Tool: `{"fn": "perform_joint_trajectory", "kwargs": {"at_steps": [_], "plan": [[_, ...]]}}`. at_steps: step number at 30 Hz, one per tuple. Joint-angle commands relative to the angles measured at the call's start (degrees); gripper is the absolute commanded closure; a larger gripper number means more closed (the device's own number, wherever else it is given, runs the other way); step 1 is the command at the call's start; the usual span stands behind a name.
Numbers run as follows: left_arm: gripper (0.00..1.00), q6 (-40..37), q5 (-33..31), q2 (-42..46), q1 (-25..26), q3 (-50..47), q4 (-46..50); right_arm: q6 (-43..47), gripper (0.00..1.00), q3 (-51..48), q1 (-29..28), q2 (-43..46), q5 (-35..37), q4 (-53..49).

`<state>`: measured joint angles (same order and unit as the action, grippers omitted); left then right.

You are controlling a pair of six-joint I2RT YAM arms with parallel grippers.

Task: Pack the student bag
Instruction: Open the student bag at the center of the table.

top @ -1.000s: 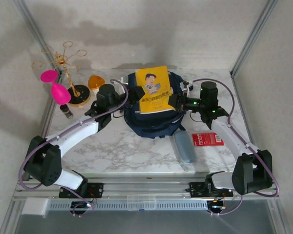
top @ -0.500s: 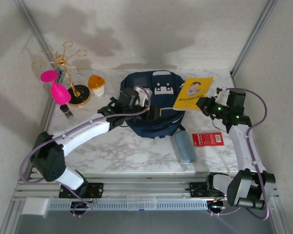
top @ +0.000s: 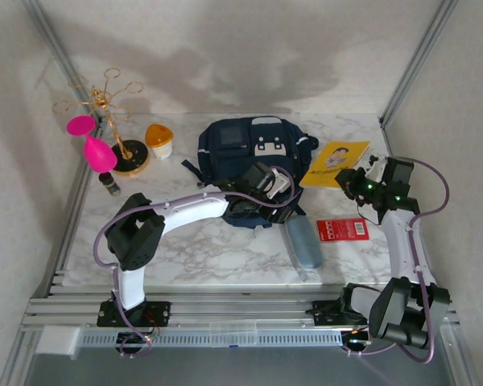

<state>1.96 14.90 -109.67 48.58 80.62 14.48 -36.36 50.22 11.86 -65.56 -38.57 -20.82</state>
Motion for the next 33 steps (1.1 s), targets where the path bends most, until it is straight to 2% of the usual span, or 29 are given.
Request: {"fn": "perform_joint_trajectory", "kwargs": {"at_steps": [1, 5, 7, 10, 23, 27, 33], "plan": [[0.23, -3.09, -1.12, -1.53, 0.13, 2.69, 1.61, 1.98, 1.0, -0.2, 1.21, 0.3, -0.33, 2.73], [0.29, -4.27, -4.89, -3.21, -0.07, 4.52, 2.32, 1.99, 1.0, -0.62, 1.39, 0.1, -0.76, 3.17], [0.35, -4.67, -6.52, -3.9, -0.15, 5.47, 2.77, 1.99, 1.0, -0.81, 1.41, 0.08, -0.98, 3.32], [0.41, -5.36, -6.5, -5.08, -0.28, 6.8, 3.6, 2.16, 1.0, -0.74, 1.38, 0.03, -1.15, 3.32], [0.85, -6.7, -2.74, -6.8, -2.59, 11.91, 6.74, 3.88, 1.0, 1.11, 1.47, 0.47, -0.56, 0.72], [1.0, -5.98, -4.44, -5.33, -3.46, 14.99, 8.58, 4.1, 1.0, 2.06, 1.42, 0.62, -1.11, -1.07], [1.0, -3.8, -13.71, -0.11, -4.45, 20.24, 8.19, 4.06, 1.0, 2.8, 1.03, 3.83, -0.71, -6.02]]}}
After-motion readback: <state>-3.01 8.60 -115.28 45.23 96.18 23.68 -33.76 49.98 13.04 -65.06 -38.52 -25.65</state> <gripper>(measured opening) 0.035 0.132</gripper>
